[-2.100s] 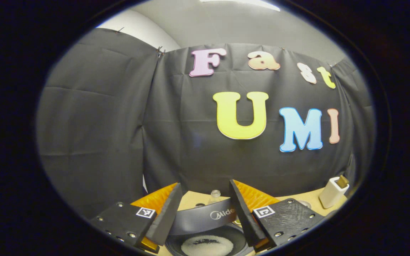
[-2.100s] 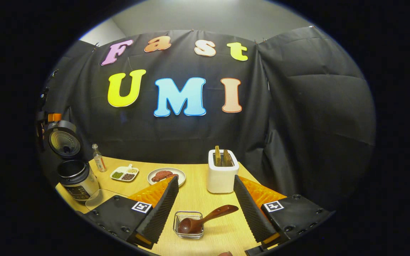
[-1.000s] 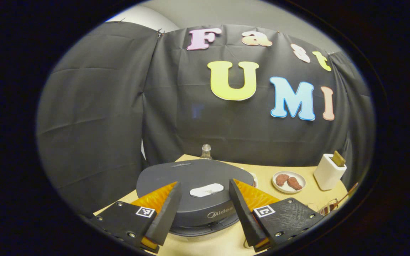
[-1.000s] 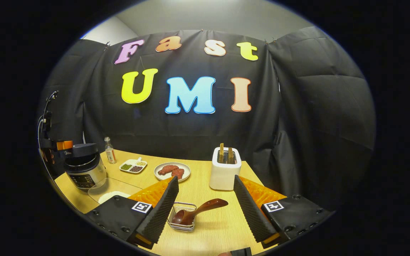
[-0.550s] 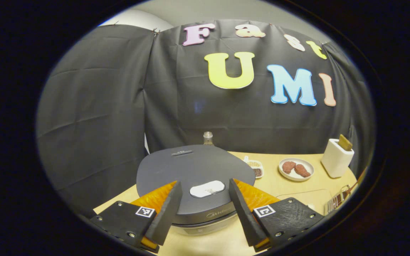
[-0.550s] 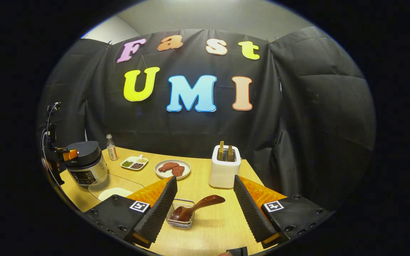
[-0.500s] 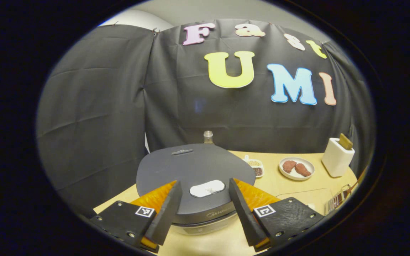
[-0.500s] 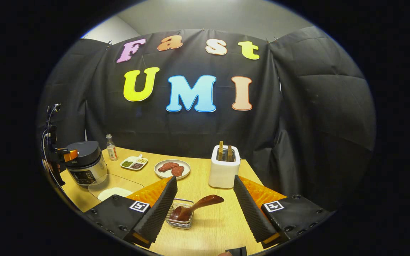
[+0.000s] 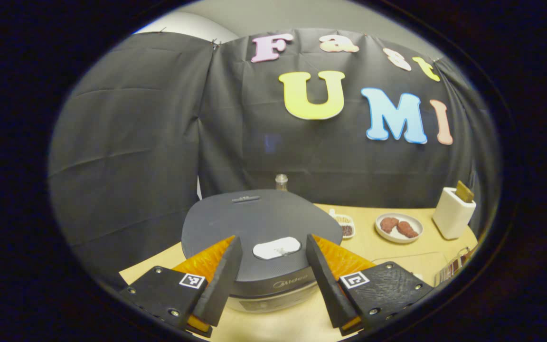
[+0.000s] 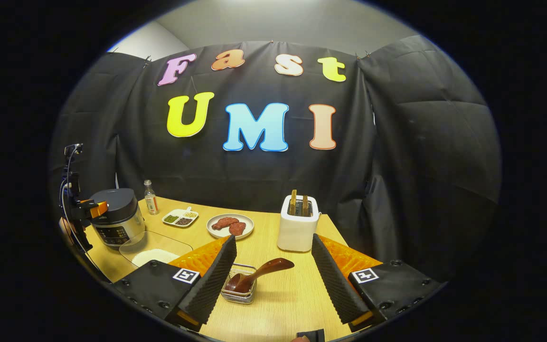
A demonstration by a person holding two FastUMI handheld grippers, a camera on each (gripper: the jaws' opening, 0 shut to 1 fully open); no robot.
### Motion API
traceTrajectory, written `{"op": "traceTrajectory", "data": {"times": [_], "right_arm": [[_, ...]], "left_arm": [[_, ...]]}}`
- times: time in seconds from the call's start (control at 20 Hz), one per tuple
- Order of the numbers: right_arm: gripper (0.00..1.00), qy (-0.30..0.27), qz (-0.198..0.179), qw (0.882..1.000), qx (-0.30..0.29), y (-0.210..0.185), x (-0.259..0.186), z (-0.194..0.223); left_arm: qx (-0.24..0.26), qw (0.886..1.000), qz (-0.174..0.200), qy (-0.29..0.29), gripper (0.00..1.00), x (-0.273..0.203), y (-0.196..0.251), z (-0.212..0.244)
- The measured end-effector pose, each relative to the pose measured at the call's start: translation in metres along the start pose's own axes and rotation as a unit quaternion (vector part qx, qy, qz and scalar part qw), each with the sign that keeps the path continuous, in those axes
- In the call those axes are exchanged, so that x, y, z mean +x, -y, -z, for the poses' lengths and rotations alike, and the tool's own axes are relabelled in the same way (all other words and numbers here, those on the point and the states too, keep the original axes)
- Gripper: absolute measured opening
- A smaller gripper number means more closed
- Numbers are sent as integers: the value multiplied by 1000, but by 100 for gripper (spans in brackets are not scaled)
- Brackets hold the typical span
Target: Close the left gripper, press the button to open the rice cooker; take a wooden spoon from the chopstick holder with the right hand, scoop a spoonful of rice and pour it into the rice cooker, then put the wooden spoon back into the chopstick holder.
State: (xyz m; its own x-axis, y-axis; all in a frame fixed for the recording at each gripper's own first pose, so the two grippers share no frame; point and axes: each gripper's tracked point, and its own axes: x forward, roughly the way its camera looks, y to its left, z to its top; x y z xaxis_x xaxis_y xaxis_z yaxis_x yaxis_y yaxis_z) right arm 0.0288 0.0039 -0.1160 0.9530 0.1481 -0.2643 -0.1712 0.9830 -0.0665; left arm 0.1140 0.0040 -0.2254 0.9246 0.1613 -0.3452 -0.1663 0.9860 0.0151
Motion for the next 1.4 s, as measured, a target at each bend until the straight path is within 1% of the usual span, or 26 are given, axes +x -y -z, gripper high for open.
{"op": "traceTrajectory", "data": {"times": [0.1,0.2,0.35,0.5,0.55,0.6,0.7,0.75,0.8,0.85,0.9,1.0,1.05,1.1,1.15,1.2,1.25,1.4], "right_arm": [[100,12,-9,1000,2,-3,-2,-7],[100,28,-22,999,5,-6,-7,-16],[100,52,-41,998,0,-8,-22,-24],[100,71,-45,996,-1,-9,-33,-32],[96,78,-45,996,3,-11,-37,-37],[100,86,-46,995,8,-15,-42,-43],[100,100,-46,994,12,-24,-53,-54],[96,107,-44,993,11,-28,-58,-59],[100,112,-41,993,11,-34,-64,-62],[97,117,-38,992,13,-40,-71,-66],[100,122,-38,992,15,-47,-77,-68],[100,127,-34,991,13,-59,-88,-69],[96,125,-32,992,13,-65,-95,-66],[100,126,-32,991,13,-71,-101,-67],[100,128,-32,991,14,-76,-108,-68],[97,130,-32,991,14,-81,-115,-68],[100,130,-32,991,14,-85,-121,-66],[100,131,-25,991,22,-90,-136,-64]], "left_arm": [[19,1000,3,7,86,-7,-6,-7],[14,1000,5,24,84,-25,-3,-24],[12,998,8,55,84,-63,7,-55],[5,996,27,86,84,-107,19,-81],[7,995,33,93,84,-121,22,-90],[9,994,41,102,84,-133,24,-98],[13,992,55,114,84,-159,23,-113],[14,991,62,120,84,-171,21,-119],[17,990,68,125,84,-181,16,-124],[20,989,72,130,84,-189,10,-127],[24,987,76,137,84,-198,4,-131],[29,985,80,151,84,-216,-10,-140],[30,984,83,157,84,-225,-17,-142],[28,983,85,161,84,-233,-24,-144],[24,982,89,164,84,-240,-30,-144],[19,982,90,163,84,-245,-35,-141],[16,982,89,164,84,-249,-43,-141],[9,982,89,164,84,-259,-57,-137]]}}
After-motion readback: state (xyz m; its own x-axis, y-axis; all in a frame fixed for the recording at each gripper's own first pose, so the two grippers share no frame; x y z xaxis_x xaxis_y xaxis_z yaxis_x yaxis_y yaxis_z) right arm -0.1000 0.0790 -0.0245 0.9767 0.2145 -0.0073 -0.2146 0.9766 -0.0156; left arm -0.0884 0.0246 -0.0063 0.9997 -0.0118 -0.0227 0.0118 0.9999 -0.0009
